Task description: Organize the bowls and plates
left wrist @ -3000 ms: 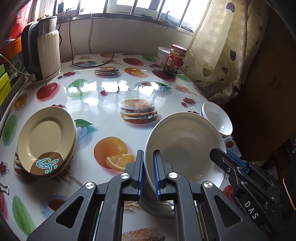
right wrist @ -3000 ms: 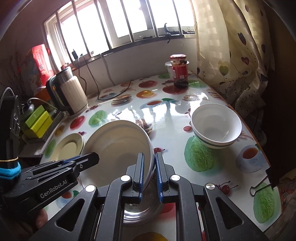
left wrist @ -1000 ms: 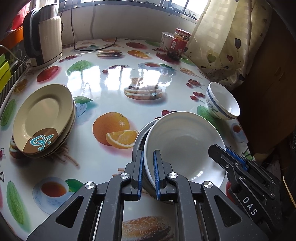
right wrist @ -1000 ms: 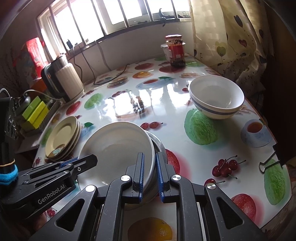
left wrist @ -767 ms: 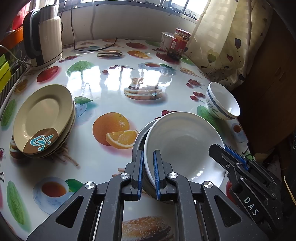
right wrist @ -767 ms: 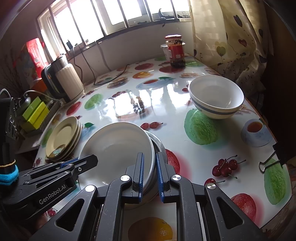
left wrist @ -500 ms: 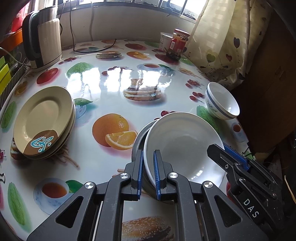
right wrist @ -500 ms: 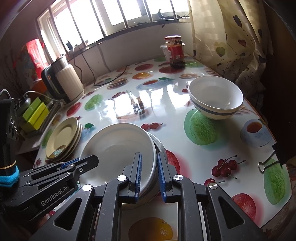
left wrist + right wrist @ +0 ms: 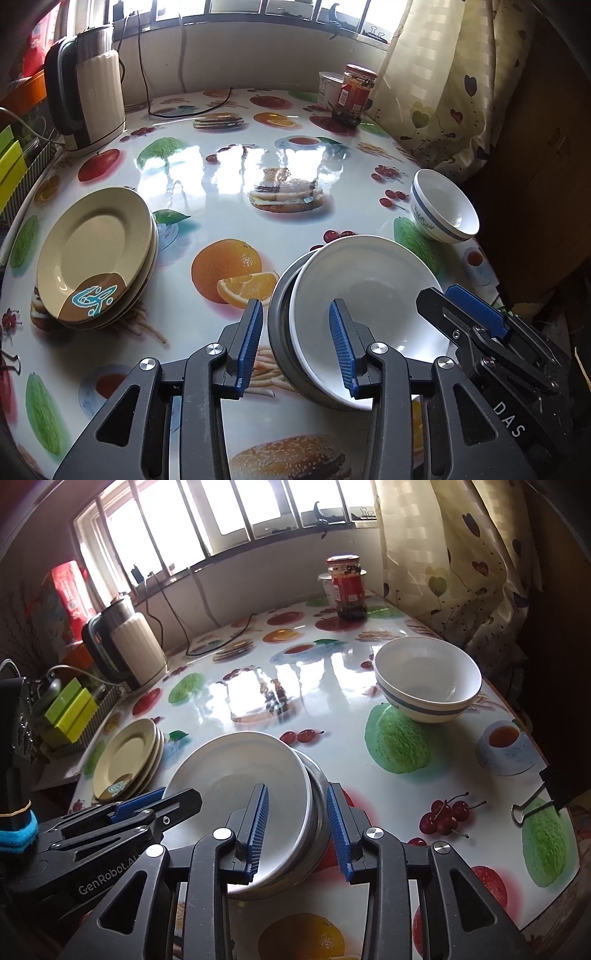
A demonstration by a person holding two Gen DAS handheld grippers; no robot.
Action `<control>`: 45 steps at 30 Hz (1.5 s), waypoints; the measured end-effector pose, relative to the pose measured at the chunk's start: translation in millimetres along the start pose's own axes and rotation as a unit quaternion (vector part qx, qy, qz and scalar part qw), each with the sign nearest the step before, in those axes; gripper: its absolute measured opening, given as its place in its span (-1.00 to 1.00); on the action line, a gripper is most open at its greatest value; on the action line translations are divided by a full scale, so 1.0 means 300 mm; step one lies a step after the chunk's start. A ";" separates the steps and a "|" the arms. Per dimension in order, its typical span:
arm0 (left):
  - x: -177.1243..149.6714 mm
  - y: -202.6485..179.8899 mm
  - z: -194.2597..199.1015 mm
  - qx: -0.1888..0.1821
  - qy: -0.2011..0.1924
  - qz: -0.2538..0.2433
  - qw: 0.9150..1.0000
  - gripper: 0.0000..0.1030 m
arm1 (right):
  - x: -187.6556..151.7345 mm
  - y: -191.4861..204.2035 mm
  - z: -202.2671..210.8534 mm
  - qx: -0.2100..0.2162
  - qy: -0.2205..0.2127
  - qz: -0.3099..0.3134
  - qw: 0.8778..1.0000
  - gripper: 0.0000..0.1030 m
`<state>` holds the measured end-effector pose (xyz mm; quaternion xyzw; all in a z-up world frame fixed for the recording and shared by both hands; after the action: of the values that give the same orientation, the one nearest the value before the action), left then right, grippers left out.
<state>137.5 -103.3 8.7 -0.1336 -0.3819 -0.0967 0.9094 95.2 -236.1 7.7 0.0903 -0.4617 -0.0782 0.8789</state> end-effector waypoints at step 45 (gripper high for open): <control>0.247 -0.303 -0.223 -0.056 0.000 -0.075 0.996 -0.23 | 0.220 -0.421 -0.015 -0.123 -0.054 -0.039 0.990 0.24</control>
<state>208.2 -215.8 32.5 -0.1552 -0.3848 -0.1854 0.8908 129.1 -373.0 28.7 -0.0048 -0.4915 -0.1731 0.8535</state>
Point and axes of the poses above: each gripper's, at about its wrist camera, not at the fingertips, and z roughly against the way its jaws point, y to its left, x to its top, the point moved 3 cm from there along -z, roughly the way its jaws point, and after that the axes turned 12 degrees about -y, right-handed, at the moved point
